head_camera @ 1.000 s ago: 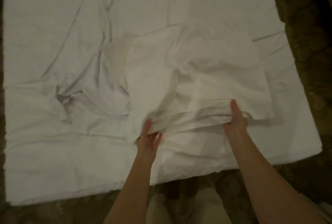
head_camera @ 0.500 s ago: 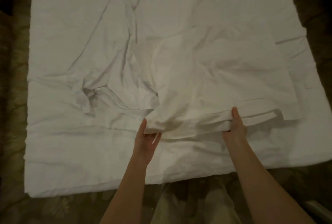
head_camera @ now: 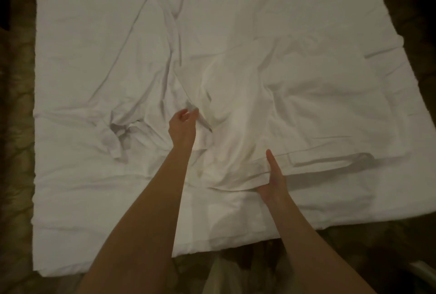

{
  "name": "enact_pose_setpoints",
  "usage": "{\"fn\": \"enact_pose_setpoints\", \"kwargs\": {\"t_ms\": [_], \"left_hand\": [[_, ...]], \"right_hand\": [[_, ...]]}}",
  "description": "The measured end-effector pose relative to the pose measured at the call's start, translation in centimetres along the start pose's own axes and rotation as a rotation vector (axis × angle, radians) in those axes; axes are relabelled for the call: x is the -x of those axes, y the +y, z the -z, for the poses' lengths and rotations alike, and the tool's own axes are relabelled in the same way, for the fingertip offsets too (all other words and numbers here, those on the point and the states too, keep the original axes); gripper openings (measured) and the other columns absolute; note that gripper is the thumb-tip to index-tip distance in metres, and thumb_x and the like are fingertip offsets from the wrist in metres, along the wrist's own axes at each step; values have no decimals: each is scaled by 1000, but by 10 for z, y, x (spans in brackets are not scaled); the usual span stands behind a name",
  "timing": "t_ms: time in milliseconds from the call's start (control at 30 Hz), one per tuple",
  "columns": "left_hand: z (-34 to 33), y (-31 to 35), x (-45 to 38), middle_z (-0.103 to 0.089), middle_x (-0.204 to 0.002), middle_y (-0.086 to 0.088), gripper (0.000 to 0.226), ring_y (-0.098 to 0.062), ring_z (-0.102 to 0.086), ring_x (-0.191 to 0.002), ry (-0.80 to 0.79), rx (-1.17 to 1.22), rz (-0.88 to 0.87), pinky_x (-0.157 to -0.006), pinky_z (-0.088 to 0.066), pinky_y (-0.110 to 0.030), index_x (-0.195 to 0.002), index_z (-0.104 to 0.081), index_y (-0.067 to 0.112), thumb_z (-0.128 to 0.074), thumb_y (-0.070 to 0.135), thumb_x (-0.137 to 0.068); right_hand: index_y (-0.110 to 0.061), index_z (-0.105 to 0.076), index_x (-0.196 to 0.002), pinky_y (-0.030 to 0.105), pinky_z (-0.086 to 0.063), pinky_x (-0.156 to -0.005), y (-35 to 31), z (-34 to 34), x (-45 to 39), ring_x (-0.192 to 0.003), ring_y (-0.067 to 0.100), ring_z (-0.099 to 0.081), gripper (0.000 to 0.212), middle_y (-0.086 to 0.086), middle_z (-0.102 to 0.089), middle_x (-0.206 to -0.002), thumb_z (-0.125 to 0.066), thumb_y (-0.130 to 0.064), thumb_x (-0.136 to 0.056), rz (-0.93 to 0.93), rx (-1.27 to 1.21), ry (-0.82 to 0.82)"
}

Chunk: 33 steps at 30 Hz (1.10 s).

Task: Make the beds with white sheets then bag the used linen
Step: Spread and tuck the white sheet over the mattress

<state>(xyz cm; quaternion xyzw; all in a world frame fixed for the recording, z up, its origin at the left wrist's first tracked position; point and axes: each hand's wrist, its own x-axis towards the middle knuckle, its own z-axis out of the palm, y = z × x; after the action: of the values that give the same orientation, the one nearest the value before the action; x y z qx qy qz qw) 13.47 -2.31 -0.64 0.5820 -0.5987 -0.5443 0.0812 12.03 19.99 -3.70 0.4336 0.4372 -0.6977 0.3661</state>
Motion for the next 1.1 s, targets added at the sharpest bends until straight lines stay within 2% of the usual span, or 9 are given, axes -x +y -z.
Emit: {"fn": "enact_pose_setpoints", "kwargs": {"t_ms": [100, 233, 367, 500, 633, 733, 900, 1000, 1100], "left_hand": [[-18, 16, -28, -67, -85, -7, 26, -26, -64, -84, -85, 34, 62, -94, -52, -46, -86, -65, 8, -72, 33, -84], [-26, 24, -45, -63, -94, -10, 28, -28, -64, -94, -52, -68, 62, -90, -54, -42, -100, -65, -1, -70, 23, -86], [8, 45, -85, -65, -88, -14, 18, -27, -65, -83, -93, -45, -3, -81, -57, -52, -72, -62, 14, -76, 25, -78], [34, 80, -103, -62, -81, -8, 22, -22, -62, -72, -95, 22, -91, -64, -57, -35, -71, -58, 13, -71, 22, -86], [26, 43, -85, -58, -64, 2, 22, -7, -54, -41, -347, 93, 274, -38, -42, -18, -82, -59, 15, -64, 34, -91], [19, 1, -65, -63, -87, -7, 28, -16, -63, -64, -346, -80, 309, -49, -50, -22, -100, -60, 7, -68, 31, -89], [38, 8, -81, -63, -88, -11, 25, -23, -60, -76, -146, -255, -21, -62, -50, -29, -96, -64, 5, -67, 29, -90], [44, -4, -76, -63, -86, -6, 15, -23, -61, -83, -172, -124, 60, -64, -50, -31, -98, -62, 12, -66, 25, -90], [46, -24, -56, -60, -92, -1, 31, -19, -60, -79, -145, -45, 89, -63, -49, -30, -110, -51, 16, -70, 25, -87]], "right_hand": [[-6, -66, -117, 52, -51, -93, 7, -10, 4, -102, 34, -67, 100, 12, -70, -112, -97, -40, -29, 14, -53, 59], [-7, -65, -112, 45, -55, -84, 6, -16, 5, -97, 27, -66, 53, 8, -69, -107, -85, -25, -67, 59, -77, 196], [-6, -63, -116, 38, -57, -79, 7, -14, 8, -95, 22, -66, 45, 7, -69, -108, -79, -19, -76, 102, -69, 198], [-6, -65, -112, 33, -57, -73, 15, -32, 13, -92, 20, -67, 37, 6, -70, -105, -78, -16, -78, 87, -63, 202], [-8, -63, -118, 38, -57, -77, 25, -40, 9, -100, 24, -66, 43, 8, -68, -113, -76, -19, -79, 53, -124, 194], [-6, -64, -118, 37, -57, -76, 33, -40, 6, -101, 24, -66, 45, 9, -68, -116, -78, -17, -77, 24, -106, 194], [-3, -62, -121, 22, -54, -49, 38, -42, 4, -89, 17, -66, 45, 7, -68, -111, -76, -9, -79, 83, -115, 240], [-2, -62, -119, 26, -56, -55, 45, -43, 3, -89, 18, -66, 41, 7, -68, -109, -75, -8, -80, 51, -116, 209], [-5, -62, -119, 34, -58, -71, 51, -38, 4, -95, 22, -66, 43, 8, -68, -109, -77, -12, -79, 97, -75, 285]]}}
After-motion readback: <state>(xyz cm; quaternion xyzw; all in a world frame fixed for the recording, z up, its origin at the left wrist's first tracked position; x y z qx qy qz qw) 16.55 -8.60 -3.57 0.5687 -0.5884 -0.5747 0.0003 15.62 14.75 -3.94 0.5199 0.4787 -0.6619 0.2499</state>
